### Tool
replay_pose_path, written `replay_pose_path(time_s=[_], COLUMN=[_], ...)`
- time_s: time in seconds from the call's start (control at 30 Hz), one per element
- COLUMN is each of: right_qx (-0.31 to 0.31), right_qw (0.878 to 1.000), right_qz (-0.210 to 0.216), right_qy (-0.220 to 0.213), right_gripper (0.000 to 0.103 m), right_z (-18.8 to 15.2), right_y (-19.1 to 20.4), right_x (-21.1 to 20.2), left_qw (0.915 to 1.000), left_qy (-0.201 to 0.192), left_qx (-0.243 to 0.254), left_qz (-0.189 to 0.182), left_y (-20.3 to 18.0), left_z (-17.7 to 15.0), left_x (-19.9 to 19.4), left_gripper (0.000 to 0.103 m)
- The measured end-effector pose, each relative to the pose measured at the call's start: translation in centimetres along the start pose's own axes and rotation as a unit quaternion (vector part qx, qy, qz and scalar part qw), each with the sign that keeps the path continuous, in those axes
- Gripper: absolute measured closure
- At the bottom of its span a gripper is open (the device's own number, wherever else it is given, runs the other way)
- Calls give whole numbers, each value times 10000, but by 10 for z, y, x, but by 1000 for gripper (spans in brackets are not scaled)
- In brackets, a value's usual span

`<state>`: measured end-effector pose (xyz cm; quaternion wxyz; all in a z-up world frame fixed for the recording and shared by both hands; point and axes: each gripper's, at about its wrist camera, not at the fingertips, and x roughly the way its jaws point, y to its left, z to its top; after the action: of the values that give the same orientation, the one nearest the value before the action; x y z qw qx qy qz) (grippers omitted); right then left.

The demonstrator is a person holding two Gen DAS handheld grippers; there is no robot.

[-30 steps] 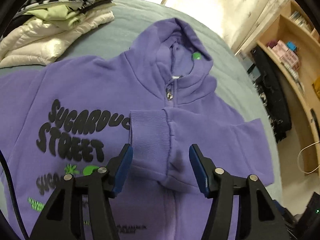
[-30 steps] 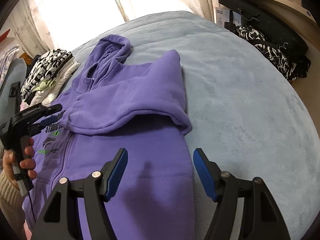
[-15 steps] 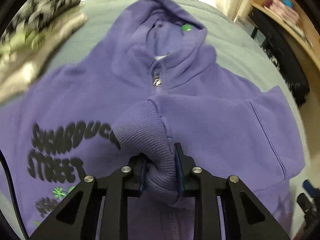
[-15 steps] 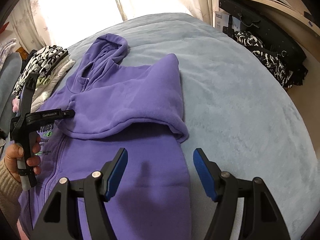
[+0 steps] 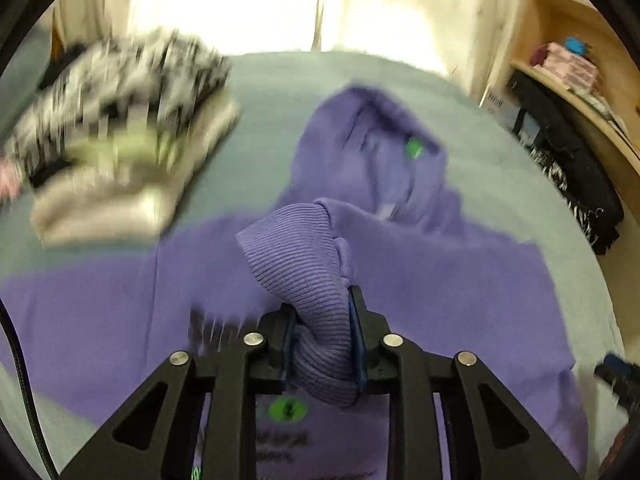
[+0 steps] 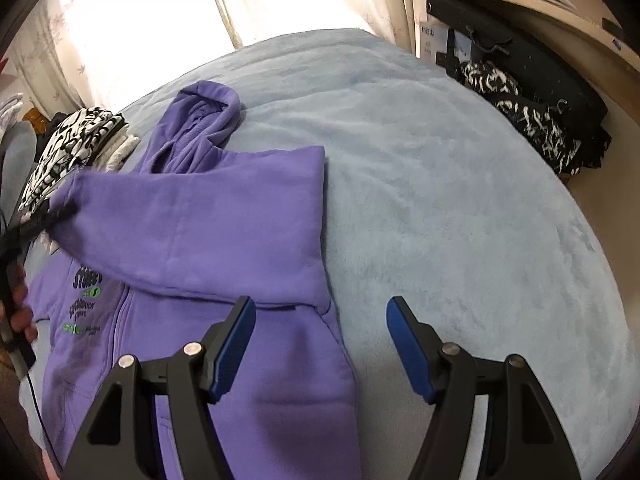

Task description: Fold large clothes

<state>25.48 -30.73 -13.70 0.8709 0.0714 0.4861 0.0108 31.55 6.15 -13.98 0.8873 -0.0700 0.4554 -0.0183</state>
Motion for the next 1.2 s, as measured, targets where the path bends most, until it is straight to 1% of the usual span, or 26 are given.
replay_pose_path(time_s=[0.03, 0.1, 0.13, 0.2, 0.23, 0.27, 0.3, 0.4, 0.53, 0.57, 0.6, 0.63, 0.67, 0.7, 0.73, 0.77, 0.83, 0.87, 0.93, 0.97, 1.0, 1.03, 1.07, 1.1, 1.13, 1.2], right_qx=[36, 123, 177, 315, 385, 430, 453, 503, 666, 731, 806, 844, 868, 874, 872, 799, 799, 895, 1099, 1104, 1053, 995, 941, 906, 859, 693], right_qw=[10000, 9992, 9987, 9969, 9961, 9957, 9956, 9955, 9937, 9927, 9914, 9908, 9896, 9884, 9893, 9918, 9933, 9926, 9908, 9908, 9918, 9928, 9940, 9947, 9954, 9973], right_qz=[19, 223, 313, 558, 644, 672, 688, 655, 610, 623, 664, 680, 775, 896, 885, 852, 834, 816, 771, 731, 667, 611, 506, 383, 275, 80], right_qy=[75, 293, 351, 459, 470, 461, 441, 465, 663, 727, 789, 815, 840, 857, 764, 511, 12, -69, 184, 282, 281, 251, 253, 300, 333, 243], right_gripper=[35, 35, 35, 35, 35, 35, 35, 35, 35, 35, 35, 43, 67, 82, 85, 87, 88, 88, 88, 87, 86, 83, 75, 72, 69, 69], right_z=[2, 12, 16, 29, 37, 45, 52, 80, 104, 106, 109, 110, 108, 109, 109, 109, 109, 107, 102, 99, 96, 96, 98, 100, 101, 102], right_y=[-1, -2, -3, -3, -3, -2, -1, 5, 6, 5, 4, 3, 3, 3, 3, 3, -1, -6, -15, -16, -15, -13, -10, -8, -6, -2], right_x=[5, 20, 25, 37, 41, 46, 49, 71, 110, 119, 129, 136, 144, 147, 144, 135, 118, 117, 133, 139, 142, 141, 137, 134, 129, 112], left_qw=[9997, 9980, 9976, 9972, 9969, 9964, 9962, 9960, 9965, 9968, 9973, 9978, 9978, 9979, 9984, 9990, 9993, 9992, 9991, 9986, 9983, 9985, 9985, 9985, 9985, 9987], left_qy=[211, 604, 664, 679, 666, 649, 623, 585, 637, 645, 629, 609, 626, 615, 534, 403, 162, 135, 256, 450, 515, 460, 421, 418, 424, 420], left_qx=[-70, -153, -182, -285, -378, -458, -500, -531, -412, -365, -301, -221, -132, -104, -101, -75, -48, -77, -142, -179, -194, -202, -206, -208, -203, -158], left_qz=[-52, -86, -92, -133, -199, -295, -349, -424, -361, -289, -220, -153, -150, -184, -186, -204, -348, -368, -292, -191, -181, -231, -269, -301, -273, -258], left_y=[9, 21, 23, 27, 29, 31, 32, 31, 22, 22, 20, 17, 15, 14, 15, 14, 10, 10, 11, 12, 13, 15, 16, 16, 18, 20], left_z=[-10, -27, -31, -33, -31, -28, -27, -19, -12, -9, -7, -3, -1, 1, 4, 8, 15, 16, 13, 10, 8, 6, 6, 7, 9, 12], left_x=[8, 27, 32, 37, 38, 38, 40, 45, 58, 61, 64, 68, 70, 71, 69, 66, 62, 64, 72, 83, 88, 90, 89, 88, 84, 76], left_gripper=[77, 72, 71, 60, 57, 52, 50, 50, 50, 52, 65, 76, 85, 86, 86, 86, 86, 85, 81, 79, 78, 78, 78, 76, 74, 70])
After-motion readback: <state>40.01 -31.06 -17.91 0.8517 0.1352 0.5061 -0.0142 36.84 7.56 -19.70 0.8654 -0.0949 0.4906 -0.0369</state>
